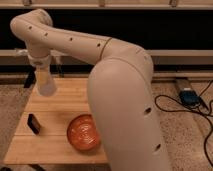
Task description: Place the ceramic cup over the eraser
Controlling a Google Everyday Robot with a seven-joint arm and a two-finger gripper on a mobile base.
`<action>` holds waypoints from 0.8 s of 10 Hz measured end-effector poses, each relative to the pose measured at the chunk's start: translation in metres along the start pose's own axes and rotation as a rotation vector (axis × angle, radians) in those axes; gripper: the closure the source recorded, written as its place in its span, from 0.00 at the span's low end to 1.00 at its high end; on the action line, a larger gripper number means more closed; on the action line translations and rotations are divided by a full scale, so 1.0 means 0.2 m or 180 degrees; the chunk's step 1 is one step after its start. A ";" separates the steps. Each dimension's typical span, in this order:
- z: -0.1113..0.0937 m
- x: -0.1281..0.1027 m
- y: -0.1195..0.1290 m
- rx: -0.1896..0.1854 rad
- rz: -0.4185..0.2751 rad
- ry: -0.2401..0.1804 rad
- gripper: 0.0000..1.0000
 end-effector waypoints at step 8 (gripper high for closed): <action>-0.04 0.35 -0.30 0.0117 -0.0396 0.0084 0.51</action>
